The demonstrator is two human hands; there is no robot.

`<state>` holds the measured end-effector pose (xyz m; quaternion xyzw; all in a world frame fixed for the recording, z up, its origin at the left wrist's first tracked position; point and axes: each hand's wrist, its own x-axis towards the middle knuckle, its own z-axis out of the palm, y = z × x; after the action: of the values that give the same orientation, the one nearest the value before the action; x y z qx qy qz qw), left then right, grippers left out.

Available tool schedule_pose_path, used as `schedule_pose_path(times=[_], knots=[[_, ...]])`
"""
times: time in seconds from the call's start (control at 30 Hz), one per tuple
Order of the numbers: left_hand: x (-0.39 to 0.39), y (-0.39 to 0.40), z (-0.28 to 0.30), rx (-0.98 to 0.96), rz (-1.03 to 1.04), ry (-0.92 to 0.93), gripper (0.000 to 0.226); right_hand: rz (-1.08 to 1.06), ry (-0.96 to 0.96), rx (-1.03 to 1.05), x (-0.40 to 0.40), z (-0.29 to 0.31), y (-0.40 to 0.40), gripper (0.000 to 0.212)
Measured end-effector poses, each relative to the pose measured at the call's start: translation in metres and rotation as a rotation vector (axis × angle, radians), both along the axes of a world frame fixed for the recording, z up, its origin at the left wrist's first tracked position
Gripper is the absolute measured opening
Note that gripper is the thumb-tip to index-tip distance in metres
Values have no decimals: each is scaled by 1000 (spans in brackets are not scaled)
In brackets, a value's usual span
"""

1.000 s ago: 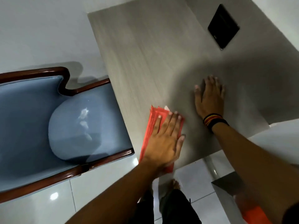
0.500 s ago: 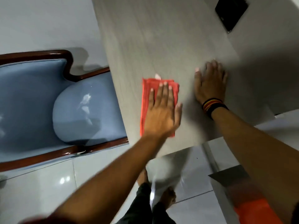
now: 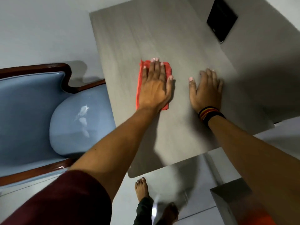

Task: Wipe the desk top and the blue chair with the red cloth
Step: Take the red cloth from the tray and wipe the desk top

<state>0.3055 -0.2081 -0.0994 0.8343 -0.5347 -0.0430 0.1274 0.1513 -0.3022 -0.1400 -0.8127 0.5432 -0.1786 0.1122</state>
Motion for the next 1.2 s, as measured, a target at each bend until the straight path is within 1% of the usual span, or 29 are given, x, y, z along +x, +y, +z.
schedule_pose_path(times=[0.1, 0.17, 0.23, 0.3, 0.4, 0.43, 0.5, 0.57, 0.63, 0.73, 0.8, 0.87, 0.9, 0.93, 0.97, 1.0, 1.03, 1.07, 1.13, 1.17, 1.2], knots=[[-36, 67, -8, 6, 8, 71, 67, 6, 6, 22, 1, 5, 3, 60], [-59, 126, -15, 24, -35, 60, 67, 9, 19, 35, 0, 6, 5, 60], [-65, 161, -19, 48, -88, 66, 66, 15, 11, 53, -2, 7, 5, 60], [-50, 160, -18, 48, -146, 81, 65, 27, -2, 44, -2, 6, 6, 60], [-6, 121, -14, -7, -270, 59, 60, 25, -3, 19, -5, 2, 3, 57], [14, 107, -12, -11, -254, 48, 58, 24, -3, 9, -4, 1, 3, 57], [44, 86, -8, 10, -153, 47, 57, 11, -4, -4, -1, 0, 1, 57], [44, 87, -15, 19, -61, 19, 61, 3, 11, -13, 0, -2, 0, 59], [17, 117, -25, -6, -4, -28, 63, 2, 28, -10, 1, -5, 0, 61], [-42, 182, -36, -26, 45, -47, 64, 15, -12, 27, 3, -1, 1, 62], [-67, 207, -36, -31, 41, -20, 63, 13, -37, 63, -1, 10, 11, 56], [-80, 219, -33, -58, 49, 24, 61, 84, -74, 98, 0, 27, 45, 47], [-80, 219, -28, -107, 93, 71, 60, 166, -122, 128, 4, 36, 72, 46], [-79, 218, -22, -171, 191, 183, 60, 268, -154, 173, 9, 43, 103, 45], [-79, 218, -16, -242, 333, 302, 61, 365, -137, 223, 15, 48, 135, 43], [-81, 223, -11, -297, 497, 428, 63, 430, -77, 294, 23, 50, 165, 43], [-84, 232, -8, -328, 631, 564, 67, 453, -10, 360, 31, 55, 192, 47], [-87, 244, -4, -334, 700, 719, 72, 437, 38, 405, 38, 59, 211, 52], [-93, 271, 6, -315, 762, 1002, 80, 310, 39, 551, 52, 70, 222, 62], [-96, 283, 8, -291, 795, 1080, 75, 249, 28, 663, 56, 75, 220, 67], [-94, 295, 12, -251, 832, 1124, 65, 219, 29, 769, 61, 82, 220, 70]])
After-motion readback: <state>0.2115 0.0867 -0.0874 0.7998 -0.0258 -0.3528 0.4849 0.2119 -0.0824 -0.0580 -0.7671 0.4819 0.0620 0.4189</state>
